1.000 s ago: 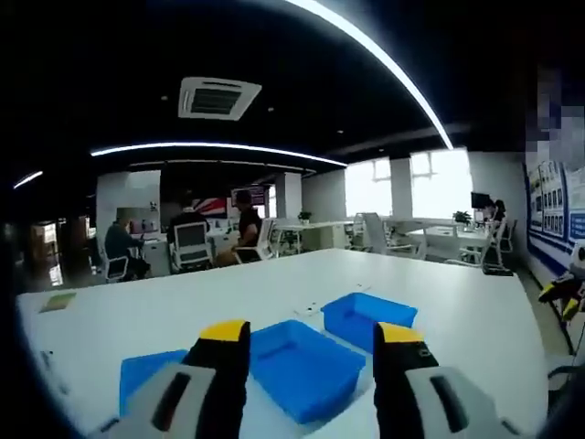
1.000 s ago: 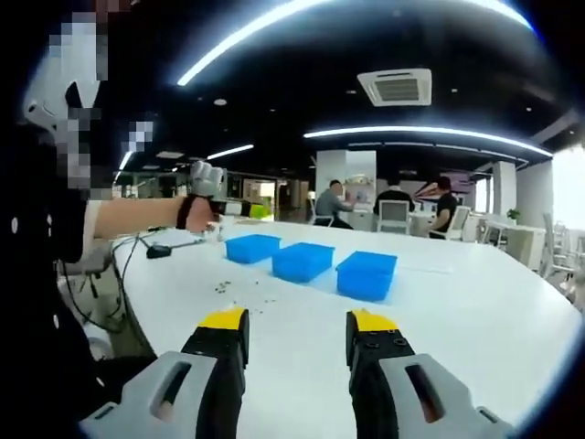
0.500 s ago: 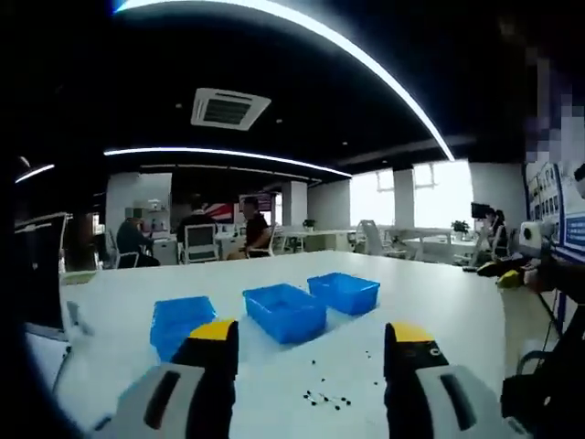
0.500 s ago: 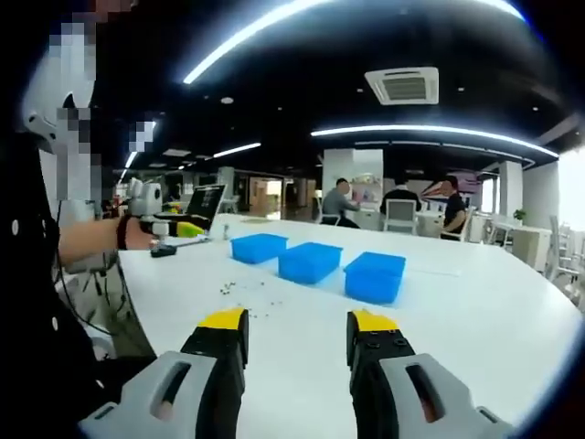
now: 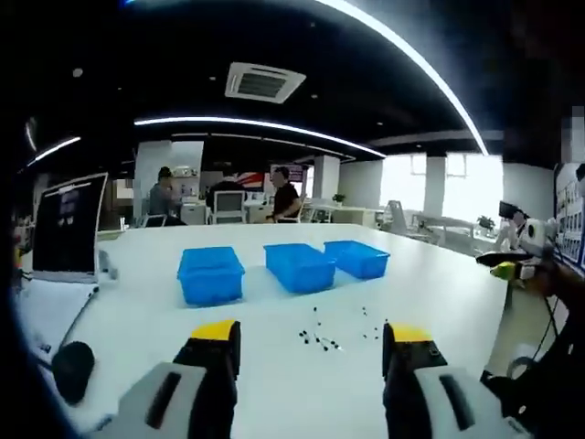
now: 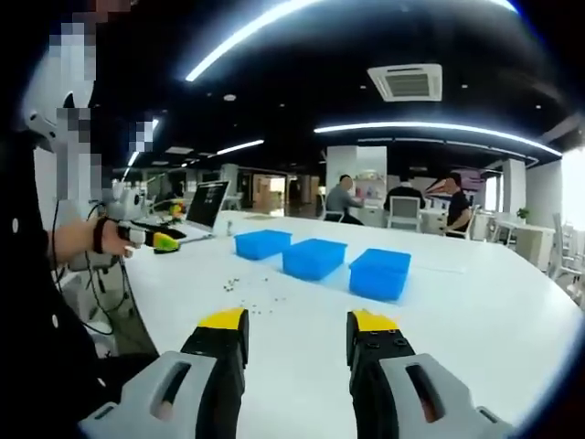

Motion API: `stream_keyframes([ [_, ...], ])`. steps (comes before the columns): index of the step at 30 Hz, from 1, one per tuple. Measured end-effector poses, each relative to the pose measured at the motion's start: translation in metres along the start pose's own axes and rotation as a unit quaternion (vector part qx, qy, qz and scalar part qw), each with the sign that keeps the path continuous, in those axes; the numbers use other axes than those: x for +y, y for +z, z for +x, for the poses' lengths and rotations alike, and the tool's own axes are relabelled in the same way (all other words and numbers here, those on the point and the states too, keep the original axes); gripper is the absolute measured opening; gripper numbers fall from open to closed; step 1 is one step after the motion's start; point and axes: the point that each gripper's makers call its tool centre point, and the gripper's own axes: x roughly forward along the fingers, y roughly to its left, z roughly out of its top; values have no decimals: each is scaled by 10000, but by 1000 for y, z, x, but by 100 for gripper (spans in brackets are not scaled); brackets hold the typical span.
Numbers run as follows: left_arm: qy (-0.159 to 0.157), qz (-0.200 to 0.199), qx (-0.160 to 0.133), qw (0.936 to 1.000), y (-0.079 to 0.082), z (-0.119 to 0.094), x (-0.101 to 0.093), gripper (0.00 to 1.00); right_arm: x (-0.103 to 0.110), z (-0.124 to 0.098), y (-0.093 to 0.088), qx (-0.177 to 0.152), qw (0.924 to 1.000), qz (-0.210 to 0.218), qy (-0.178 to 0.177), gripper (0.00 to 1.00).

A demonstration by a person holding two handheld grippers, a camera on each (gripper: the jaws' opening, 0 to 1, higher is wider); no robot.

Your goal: Pick up the resistors one by one and place each resistor into its matching bin, sorting the parts by color and model until every resistor is separated into the correct bin for its type

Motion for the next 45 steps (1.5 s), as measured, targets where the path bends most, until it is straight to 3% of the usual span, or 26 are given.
stream_keyframes([
  [3,-268,157,331,9990,5,16,-13,60,0,-2,-3,31,10000,13,-5,44],
  [8,-526,530,1053,9916,9,51,-26,58,2,-4,-10,139,9999,-24,3,45],
  [12,-614,779,1603,9821,13,82,-28,56,1,-7,-15,164,9999,4,-3,45],
  [17,-729,993,2071,9705,16,118,-41,51,-4,-11,-20,167,9998,85,-83,45],
  [19,-832,1048,2253,9651,13,127,-45,50,-6,-13,-22,166,9997,112,-128,44],
  [20,-895,1034,2494,9587,9,133,-47,48,-9,-15,-22,157,9996,139,-169,44],
  [23,-940,901,2725,9533,7,147,-48,40,-12,-18,-23,155,9995,154,-230,44],
  [26,-879,932,3047,9438,-1,161,-42,36,-15,-20,-25,159,9993,173,-277,44],
  [31,-755,700,3610,9268,-17,175,-35,28,-19,-24,-29,164,9990,230,-358,44],
  [35,-836,571,4001,9109,-30,183,-36,26,-20,-26,-29,165,9988,240,-386,44],
  [38,-660,756,4222,9009,-37,187,-27,23,-20,-27,-29,144,9988,241,-398,44],
  [45,-699,750,4310,8965,-43,187,-31,17,-23,-30,-33,161,9984,293,-464,44],
])
